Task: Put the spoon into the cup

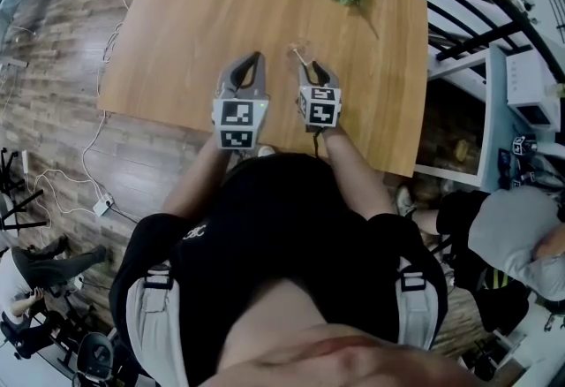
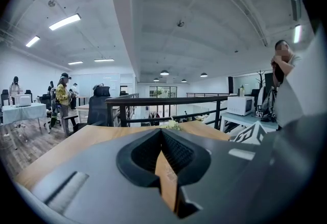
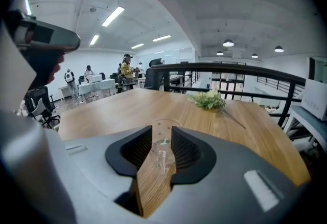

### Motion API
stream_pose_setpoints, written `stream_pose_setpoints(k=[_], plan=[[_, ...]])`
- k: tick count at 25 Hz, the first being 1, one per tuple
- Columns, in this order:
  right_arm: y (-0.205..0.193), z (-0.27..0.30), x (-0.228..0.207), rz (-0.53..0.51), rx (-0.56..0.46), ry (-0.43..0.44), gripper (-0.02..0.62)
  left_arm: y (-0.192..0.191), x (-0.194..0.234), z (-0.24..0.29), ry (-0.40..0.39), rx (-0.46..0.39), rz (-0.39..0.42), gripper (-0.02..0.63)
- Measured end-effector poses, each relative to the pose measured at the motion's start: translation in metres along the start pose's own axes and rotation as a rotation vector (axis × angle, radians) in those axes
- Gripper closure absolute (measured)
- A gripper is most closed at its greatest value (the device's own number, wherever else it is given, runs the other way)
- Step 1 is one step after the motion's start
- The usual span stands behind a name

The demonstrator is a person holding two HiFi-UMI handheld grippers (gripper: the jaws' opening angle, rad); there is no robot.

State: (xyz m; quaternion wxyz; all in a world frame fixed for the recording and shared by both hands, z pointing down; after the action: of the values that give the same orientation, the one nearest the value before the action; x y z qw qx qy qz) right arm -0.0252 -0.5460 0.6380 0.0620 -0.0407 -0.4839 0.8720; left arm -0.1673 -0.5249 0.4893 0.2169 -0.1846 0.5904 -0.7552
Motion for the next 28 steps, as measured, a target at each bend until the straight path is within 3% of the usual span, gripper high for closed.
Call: stream_pose_setpoints(k=[5,17,20,28], plan=[[0.039,-0.031,-0.008,0.007,-0.176,-0.045,0.579,0.003,-0.004,0.004,-0.010,-0.011,0.004,0.594],[0.124,-0.128,-0.026,0.030,-0.539,-0.085,0.597,0.009,-0.030,0.009,-0.048,-0.031,0.014,0.594],[0.122,-0.142,-0.030,0.042,-0.562,-0.090,0.597,0.006,-0.037,0.007,-0.050,-0.031,0.021,0.594],[0.105,-0.142,-0.033,0.059,-0.502,-0.091,0.598,0.008,-0.043,0.009,-0.050,-0.033,0.038,0.594]])
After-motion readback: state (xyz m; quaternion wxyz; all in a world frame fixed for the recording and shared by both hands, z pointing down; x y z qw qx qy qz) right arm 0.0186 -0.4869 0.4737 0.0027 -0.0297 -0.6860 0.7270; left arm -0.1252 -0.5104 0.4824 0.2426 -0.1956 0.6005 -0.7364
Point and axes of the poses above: the fingertips, and each gripper's own axes: z forward along the fingers, x to its left, y out of its top, the point moved 2 cm from there along -z, backward along the fingers, and after that the axes turned 4 degrees about -y, right-handed, at the moved point
